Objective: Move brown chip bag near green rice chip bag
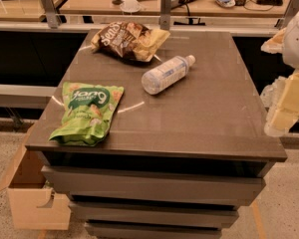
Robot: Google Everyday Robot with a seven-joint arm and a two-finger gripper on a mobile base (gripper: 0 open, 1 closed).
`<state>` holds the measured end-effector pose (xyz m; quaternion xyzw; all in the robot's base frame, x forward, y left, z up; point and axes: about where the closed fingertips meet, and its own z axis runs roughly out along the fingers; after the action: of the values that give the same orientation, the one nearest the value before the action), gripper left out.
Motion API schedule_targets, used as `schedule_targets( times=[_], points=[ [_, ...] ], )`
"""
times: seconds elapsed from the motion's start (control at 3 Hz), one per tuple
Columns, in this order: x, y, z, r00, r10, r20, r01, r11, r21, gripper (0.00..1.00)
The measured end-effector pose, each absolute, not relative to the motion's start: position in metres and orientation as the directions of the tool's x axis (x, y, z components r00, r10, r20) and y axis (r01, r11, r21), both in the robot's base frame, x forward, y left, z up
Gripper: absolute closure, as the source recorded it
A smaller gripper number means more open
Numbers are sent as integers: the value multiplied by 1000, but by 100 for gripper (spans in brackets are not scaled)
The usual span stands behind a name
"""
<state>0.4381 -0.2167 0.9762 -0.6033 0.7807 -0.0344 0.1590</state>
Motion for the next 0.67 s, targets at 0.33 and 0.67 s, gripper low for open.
schedule_targets(
  times=[0.33, 0.67],
  points=[
    [443, -215, 979, -219, -949, -229, -925, 276, -260, 0],
    [483, -213, 993, -221, -897, -383, -873, 357, -333, 0]
  ],
)
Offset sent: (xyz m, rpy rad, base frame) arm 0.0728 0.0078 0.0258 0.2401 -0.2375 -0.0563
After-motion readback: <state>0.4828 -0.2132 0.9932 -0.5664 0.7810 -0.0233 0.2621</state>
